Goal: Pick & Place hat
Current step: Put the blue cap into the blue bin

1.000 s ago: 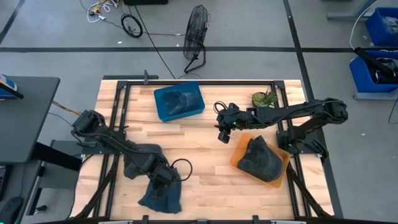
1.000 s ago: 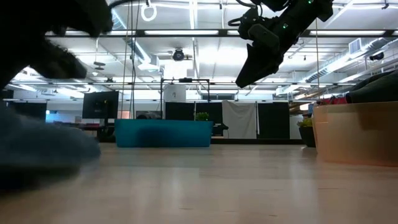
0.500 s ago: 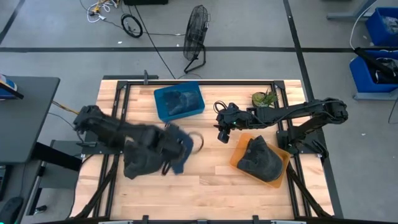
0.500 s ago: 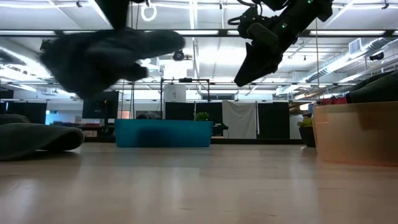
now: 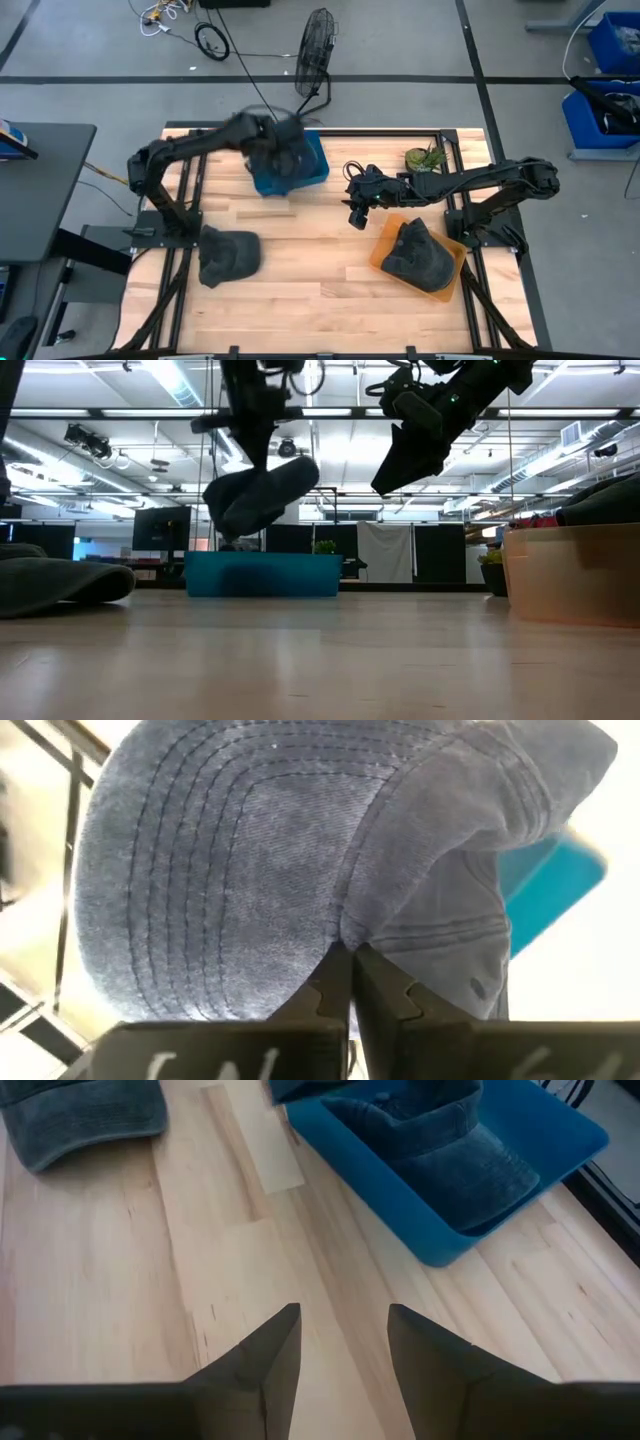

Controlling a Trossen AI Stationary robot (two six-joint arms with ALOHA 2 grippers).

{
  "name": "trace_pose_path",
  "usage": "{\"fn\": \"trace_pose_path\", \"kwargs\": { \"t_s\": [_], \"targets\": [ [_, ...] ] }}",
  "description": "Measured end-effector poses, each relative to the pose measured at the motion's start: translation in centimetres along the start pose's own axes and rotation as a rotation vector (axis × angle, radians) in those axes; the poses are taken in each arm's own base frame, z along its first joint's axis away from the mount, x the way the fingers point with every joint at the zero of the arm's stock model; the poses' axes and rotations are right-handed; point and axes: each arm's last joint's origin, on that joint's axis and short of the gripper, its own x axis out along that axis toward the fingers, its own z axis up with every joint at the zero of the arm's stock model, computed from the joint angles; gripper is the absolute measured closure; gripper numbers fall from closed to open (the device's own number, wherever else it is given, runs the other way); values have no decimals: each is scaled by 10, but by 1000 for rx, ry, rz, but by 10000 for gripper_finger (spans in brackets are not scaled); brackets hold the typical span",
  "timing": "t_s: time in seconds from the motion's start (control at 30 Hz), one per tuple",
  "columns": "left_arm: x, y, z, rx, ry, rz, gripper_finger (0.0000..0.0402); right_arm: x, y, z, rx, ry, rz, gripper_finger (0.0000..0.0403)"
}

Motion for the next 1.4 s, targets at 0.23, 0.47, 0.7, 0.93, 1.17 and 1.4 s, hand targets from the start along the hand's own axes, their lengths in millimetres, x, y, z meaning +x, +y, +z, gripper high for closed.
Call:
{"fn": "trace_pose_path", "kwargs": {
  "t_s": [0.23,0.47,0.7,0.93,1.17,1.4],
  "targets": [
    [28,8,-42,65,-35,-98,393,0,0,0,1,-5,0,247],
    [64,13,-41,149,-69,-178,389,0,1,3,7,-28,5,247],
    [112,19,-33,152,23,-228,388,0,0,3,22,-31,6,247],
    [133,30,-18,99,26,-123,388,0,1,3,31,-29,6,247],
    [134,32,-19,88,57,-110,387,0,0,3,60,-29,6,247],
    [134,33,-18,-103,52,-93,385,0,1,3,60,-29,6,247]
  ]
}}
